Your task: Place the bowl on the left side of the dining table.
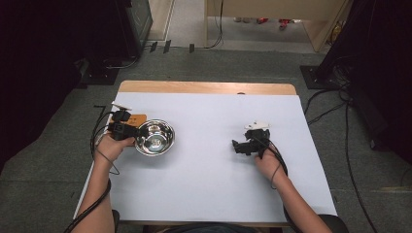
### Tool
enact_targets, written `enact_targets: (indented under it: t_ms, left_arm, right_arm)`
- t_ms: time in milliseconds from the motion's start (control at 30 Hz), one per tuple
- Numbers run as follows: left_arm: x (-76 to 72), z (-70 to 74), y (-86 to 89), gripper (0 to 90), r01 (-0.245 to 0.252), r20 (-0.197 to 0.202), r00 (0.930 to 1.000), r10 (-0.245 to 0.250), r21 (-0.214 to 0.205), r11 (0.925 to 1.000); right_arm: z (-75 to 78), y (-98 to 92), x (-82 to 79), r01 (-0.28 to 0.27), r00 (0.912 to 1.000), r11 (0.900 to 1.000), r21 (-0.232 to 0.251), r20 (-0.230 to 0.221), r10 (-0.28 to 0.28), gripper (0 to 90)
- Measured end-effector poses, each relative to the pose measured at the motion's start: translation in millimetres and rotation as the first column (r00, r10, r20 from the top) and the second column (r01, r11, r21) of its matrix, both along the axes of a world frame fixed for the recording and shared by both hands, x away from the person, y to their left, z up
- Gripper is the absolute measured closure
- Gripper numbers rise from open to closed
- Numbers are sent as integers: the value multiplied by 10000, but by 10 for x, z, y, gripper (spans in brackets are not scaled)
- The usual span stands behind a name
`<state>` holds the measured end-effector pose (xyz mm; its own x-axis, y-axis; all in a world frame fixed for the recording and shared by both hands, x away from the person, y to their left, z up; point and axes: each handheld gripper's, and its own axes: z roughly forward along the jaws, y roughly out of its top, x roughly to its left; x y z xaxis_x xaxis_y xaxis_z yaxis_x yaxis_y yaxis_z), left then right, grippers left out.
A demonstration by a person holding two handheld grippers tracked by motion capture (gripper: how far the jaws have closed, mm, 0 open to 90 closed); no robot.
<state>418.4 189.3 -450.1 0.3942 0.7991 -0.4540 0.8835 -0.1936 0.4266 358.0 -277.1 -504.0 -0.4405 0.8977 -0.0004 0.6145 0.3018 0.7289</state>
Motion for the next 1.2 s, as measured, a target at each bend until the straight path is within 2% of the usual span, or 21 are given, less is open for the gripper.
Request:
enact_targets:
  t_ms: [600, 1200]
  left_arm:
    - [-3, 11, 180, 865, -617, 24, 9981, 618, -181, 9979]
    - [23, 12, 360, 866, -1320, 131, 9911, 1322, -131, 9912]
  right_arm:
    - [0, 1, -1, 3, 10000, 10000, -5, 2, -3, 46]
    - [0, 0, 0, 13, 10000, 10000, 5, -16, -13, 46]
